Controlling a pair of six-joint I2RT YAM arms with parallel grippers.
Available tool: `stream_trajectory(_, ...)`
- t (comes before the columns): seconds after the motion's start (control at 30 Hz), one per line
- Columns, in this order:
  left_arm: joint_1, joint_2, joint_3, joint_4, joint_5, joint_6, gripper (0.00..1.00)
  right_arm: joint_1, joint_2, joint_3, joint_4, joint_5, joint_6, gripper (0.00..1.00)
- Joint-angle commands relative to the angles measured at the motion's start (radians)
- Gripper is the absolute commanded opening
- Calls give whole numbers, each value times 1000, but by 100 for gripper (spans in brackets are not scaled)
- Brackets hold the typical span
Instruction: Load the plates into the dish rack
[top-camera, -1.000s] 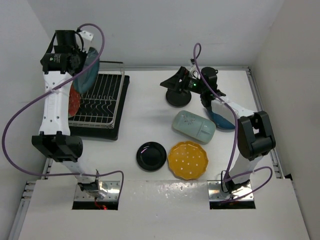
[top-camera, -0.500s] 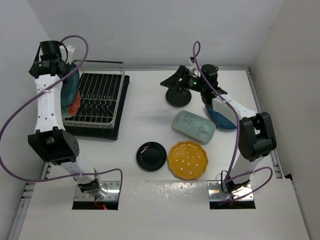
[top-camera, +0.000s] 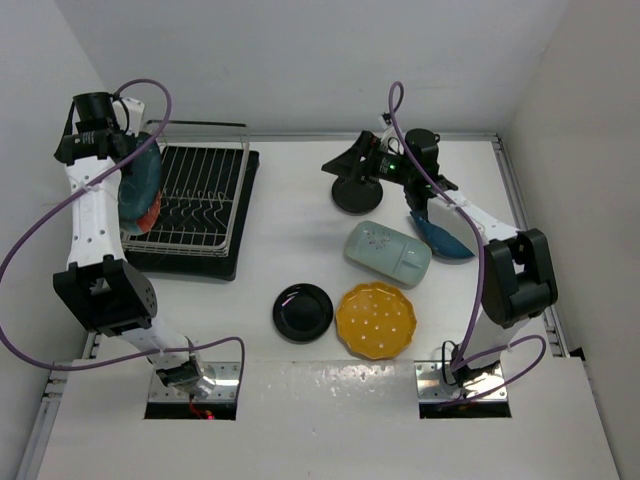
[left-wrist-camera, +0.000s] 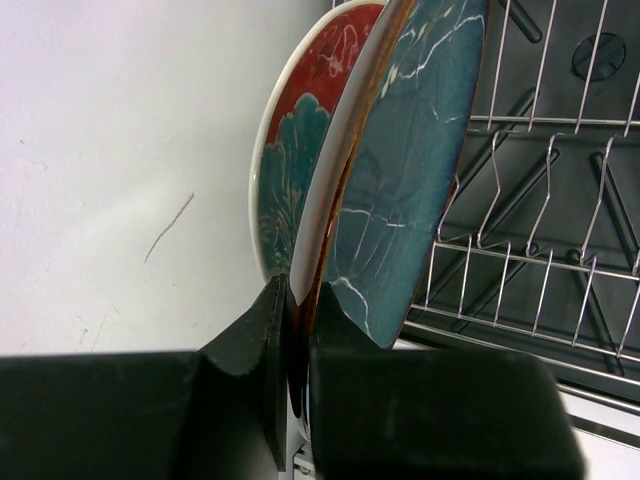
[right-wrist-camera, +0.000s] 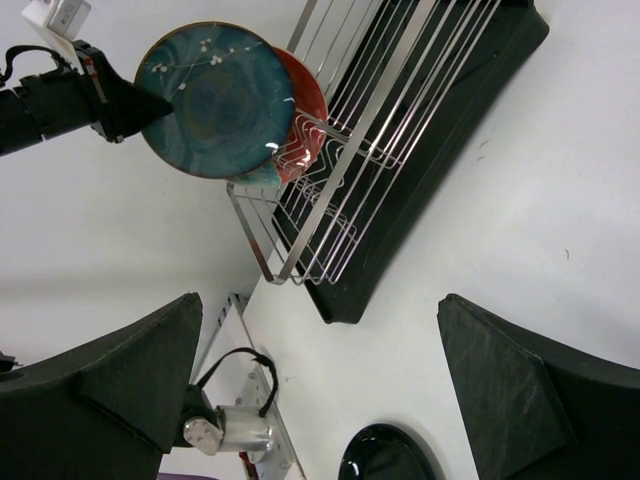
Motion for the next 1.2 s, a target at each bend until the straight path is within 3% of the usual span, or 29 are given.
stream_trajectory(0.0,11,-54,51,139,-10,-32,0,-1,-54,2,25,9,-23,100)
stream_trajectory(0.9,20,-45,153,99,-57,-70,0,-12,-51,6,36,3,-25,100)
stream_trajectory(1.17,11,-63,24,162,-74,-27,0,-21,-53,3,41,-2,-23,100)
